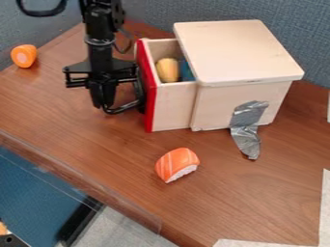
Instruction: Open the drawer
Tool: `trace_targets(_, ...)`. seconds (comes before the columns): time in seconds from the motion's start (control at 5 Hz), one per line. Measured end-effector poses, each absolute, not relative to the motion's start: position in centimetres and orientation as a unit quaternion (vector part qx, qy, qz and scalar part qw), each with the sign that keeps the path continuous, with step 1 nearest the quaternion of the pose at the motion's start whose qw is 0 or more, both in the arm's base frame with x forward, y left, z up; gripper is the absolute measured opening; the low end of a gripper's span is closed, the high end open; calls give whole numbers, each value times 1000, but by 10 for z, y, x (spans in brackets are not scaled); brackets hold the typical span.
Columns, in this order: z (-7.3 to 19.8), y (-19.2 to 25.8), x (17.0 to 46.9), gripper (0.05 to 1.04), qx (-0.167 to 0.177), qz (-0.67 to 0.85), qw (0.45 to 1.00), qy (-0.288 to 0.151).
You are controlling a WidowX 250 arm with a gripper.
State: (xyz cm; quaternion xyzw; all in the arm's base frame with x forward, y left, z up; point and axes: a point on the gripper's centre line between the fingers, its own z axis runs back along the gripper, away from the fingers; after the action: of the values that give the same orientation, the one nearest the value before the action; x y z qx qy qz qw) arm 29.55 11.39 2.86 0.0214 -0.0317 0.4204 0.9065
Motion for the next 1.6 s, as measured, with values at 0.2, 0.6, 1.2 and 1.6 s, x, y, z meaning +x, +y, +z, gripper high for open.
trace_targets(0.2, 29, 120, 287, 129, 29, 422, 906, -30)
trace_targets(0.6, 30, 131, 276, 129, 34, 425, 904, -26)
trace_targets(1.2, 35, 146, 266, 167, 47, 409, 911, 2)
trace_targets(1.6, 43, 146, 267, 709, 52, 372, 927, -2)
